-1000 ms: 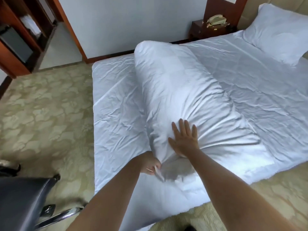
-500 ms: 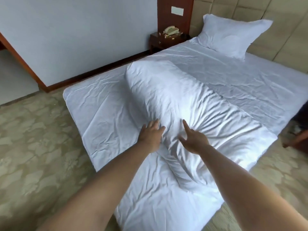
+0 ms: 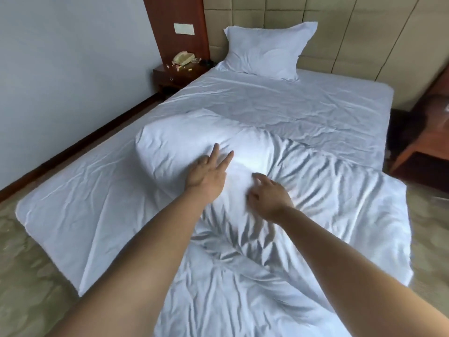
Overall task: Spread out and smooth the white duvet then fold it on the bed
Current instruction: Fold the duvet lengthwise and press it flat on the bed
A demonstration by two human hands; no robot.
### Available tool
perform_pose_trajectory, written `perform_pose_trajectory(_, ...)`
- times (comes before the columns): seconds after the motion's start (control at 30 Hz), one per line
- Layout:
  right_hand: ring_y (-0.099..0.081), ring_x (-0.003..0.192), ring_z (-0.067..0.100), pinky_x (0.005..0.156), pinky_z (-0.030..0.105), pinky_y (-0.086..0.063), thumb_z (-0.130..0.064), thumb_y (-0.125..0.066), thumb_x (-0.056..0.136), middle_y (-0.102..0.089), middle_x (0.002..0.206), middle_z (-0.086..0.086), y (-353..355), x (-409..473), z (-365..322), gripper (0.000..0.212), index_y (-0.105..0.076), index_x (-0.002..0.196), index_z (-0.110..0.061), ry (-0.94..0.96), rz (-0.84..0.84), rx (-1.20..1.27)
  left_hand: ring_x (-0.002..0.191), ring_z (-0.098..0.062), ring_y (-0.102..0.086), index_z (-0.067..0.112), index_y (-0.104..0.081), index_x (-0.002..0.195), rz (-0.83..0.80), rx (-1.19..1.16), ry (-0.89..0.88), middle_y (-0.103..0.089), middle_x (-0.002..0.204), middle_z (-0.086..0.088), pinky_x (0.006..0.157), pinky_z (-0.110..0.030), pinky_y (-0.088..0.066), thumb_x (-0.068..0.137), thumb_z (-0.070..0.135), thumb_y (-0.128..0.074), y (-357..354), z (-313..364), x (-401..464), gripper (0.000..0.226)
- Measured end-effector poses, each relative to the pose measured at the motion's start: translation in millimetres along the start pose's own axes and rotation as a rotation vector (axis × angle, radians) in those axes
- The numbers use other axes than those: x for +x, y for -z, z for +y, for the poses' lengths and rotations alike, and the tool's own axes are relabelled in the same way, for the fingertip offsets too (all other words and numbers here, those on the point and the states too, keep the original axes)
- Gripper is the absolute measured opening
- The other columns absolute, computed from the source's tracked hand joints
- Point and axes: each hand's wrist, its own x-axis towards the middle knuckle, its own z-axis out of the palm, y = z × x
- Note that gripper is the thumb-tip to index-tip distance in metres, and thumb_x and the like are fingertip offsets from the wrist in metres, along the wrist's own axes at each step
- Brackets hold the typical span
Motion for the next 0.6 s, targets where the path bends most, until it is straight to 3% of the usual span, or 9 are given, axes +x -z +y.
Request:
perform_pose_trajectory(0.1,-0.06,0.102,0.036,0.082,0.037,-0.041,-0.031,-0.036,0.098,-0.063,0.111,0.014,-7.0,22.3,-19.9,0.027,-0.052,0.107,-0.011,-0.25,0.155,0.07,0.12,-0.03,-0.049,0.022,0.001,0.153,-0.052,-0.009,-0.074,-0.043,0.14,-0.014,0.093,-0.037,-0.042,0.098,0.013,-0.033,-4.6,-19.1,35.1,0.065)
perform_pose_trajectory(0.17,-0.06,0.101,0.035,0.084,0.038,-0.041,-0.032,-0.035,0.098,-0.066,0.106,0.014,-5.8,48.1,-36.6,0.026,-0.048,0.111,-0.014,-0.367,0.193,0.076,0.113,-0.029,-0.057,0.013,-0.023,0.148,-0.041,0.019,-0.089,-0.056,0.127,-0.011,0.088,-0.036,-0.044,0.093,0.008,-0.042,-2.7,-37.0,57.5,0.059)
perform_pose_trajectory(0.2,-0.058,0.105,0.034,0.088,0.037,-0.04,-0.033,-0.034,0.097,-0.065,0.109,0.014,-6.1,60.7,-42.2,0.029,-0.051,0.113,-0.014,-0.398,0.194,0.031,0.111,-0.027,-0.059,0.013,-0.041,0.138,-0.036,0.058,-0.121,-0.062,0.121,-0.009,0.094,-0.037,-0.041,0.091,0.012,-0.048,-0.5,-46.4,64.2,0.048)
perform_pose_trajectory(0.27,-0.047,0.118,0.029,0.098,0.037,-0.034,-0.034,-0.035,0.096,-0.057,0.122,0.01,-10.0,80.6,-46.8,0.037,-0.058,0.115,-0.013,-0.391,0.204,-0.091,0.113,-0.02,-0.055,0.019,-0.063,0.113,-0.011,0.167,-0.253,-0.067,0.108,0.0,0.114,-0.047,-0.017,0.09,0.024,-0.051,-4.9,-66.2,78.5,0.026)
perform_pose_trajectory(0.33,-0.035,0.129,0.023,0.106,0.035,-0.026,-0.036,-0.038,0.094,-0.045,0.134,0.004,-14.7,93.4,-46.3,0.041,-0.059,0.122,-0.014,-0.404,0.195,-0.121,0.124,-0.019,-0.041,0.026,-0.067,0.11,0.024,0.171,-0.345,-0.062,0.113,0.004,0.113,-0.062,0.004,0.093,0.032,-0.046,-10.1,-85.5,92.0,0.027)
perform_pose_trajectory(0.4,-0.033,0.132,0.02,0.11,0.035,-0.022,-0.039,-0.037,0.093,-0.042,0.136,0.001,-15.1,107.4,-43.8,0.042,-0.055,0.124,-0.015,-0.431,0.238,-0.077,0.14,-0.023,-0.018,0.035,-0.059,0.123,0.089,-0.005,-0.342,-0.041,0.14,0.0,0.109,-0.069,0.005,0.093,0.044,-0.045,-16.9,-101.3,107.7,0.035)
perform_pose_trajectory(0.47,-0.034,0.133,0.02,0.111,0.039,-0.018,-0.041,-0.036,0.094,-0.044,0.135,0.001,-13.3,123.0,-44.3,0.041,-0.05,0.124,-0.016,-0.424,0.29,-0.04,0.147,-0.024,0.002,0.043,-0.032,0.143,0.056,-0.098,-0.289,-0.011,0.159,0.0,0.107,-0.07,0.005,0.092,0.058,-0.034,-29.0,-113.1,119.0,0.052)
perform_pose_trajectory(0.53,-0.024,0.14,0.02,0.115,0.044,-0.009,-0.047,-0.033,0.094,-0.033,0.148,0.0,-13.4,134.7,-48.3,0.049,-0.037,0.137,-0.023,-0.4,0.245,-0.022,0.147,-0.024,0.009,0.045,-0.005,0.149,0.032,-0.136,-0.235,0.004,0.161,0.004,0.109,-0.068,0.005,0.091,0.066,-0.014,-54.7,-119.7,125.1,0.063)
perform_pose_trajectory(0.6,-0.005,0.147,0.021,0.117,0.048,0.003,-0.058,-0.022,0.092,-0.009,0.16,-0.003,-22.1,138.9,-48.0,0.062,-0.014,0.149,-0.036,-0.368,0.152,-0.043,0.147,-0.024,0.009,0.044,0.005,0.148,0.056,-0.178,-0.211,0.007,0.161,0.005,0.109,-0.067,0.005,0.084,0.069,0.003,-86.4,-121.6,127.3,0.069)
